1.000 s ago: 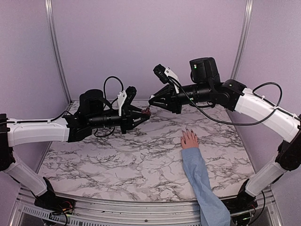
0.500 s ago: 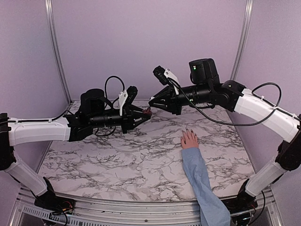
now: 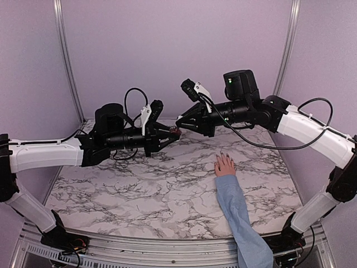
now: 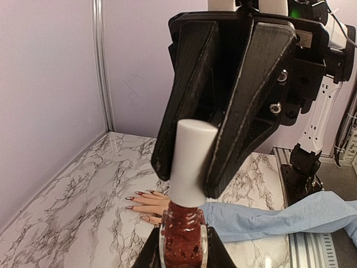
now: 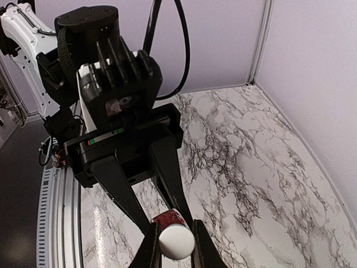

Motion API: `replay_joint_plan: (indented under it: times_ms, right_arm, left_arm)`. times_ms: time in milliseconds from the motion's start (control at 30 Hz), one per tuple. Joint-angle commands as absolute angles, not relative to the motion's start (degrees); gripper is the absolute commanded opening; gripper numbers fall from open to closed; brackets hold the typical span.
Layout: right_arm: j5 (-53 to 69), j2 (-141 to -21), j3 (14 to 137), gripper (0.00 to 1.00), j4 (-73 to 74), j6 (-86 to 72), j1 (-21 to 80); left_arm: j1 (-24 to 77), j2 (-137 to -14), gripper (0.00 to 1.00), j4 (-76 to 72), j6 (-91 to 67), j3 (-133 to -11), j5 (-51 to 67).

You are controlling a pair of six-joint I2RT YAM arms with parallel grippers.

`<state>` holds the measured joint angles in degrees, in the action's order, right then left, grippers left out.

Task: Paint the nails
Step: Close the nail polish bottle.

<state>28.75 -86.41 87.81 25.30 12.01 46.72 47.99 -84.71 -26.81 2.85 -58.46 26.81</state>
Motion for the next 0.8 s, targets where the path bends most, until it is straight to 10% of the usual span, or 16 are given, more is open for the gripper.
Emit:
replay_joint_plan:
  times_ms: [0, 500, 767]
  right_arm:
    - [30.0, -87.3, 87.6, 0.0, 24.1, 11.3, 47.2]
    - [31.6, -88.4, 87.9, 0.0, 24.2, 10.4, 47.1]
    - [31.0, -88.2, 90.1, 0.16, 23.9, 9.6, 47.2]
  left_arm:
    - [47.8, -84.4, 0.0, -28.6, 3.4, -60.7, 28.0]
    - [47.8, -83.7, 0.0, -28.5, 3.7, -63.4, 28.5]
    - [47.8, -83.1, 0.0, -28.5, 4.5, -62.7, 26.9]
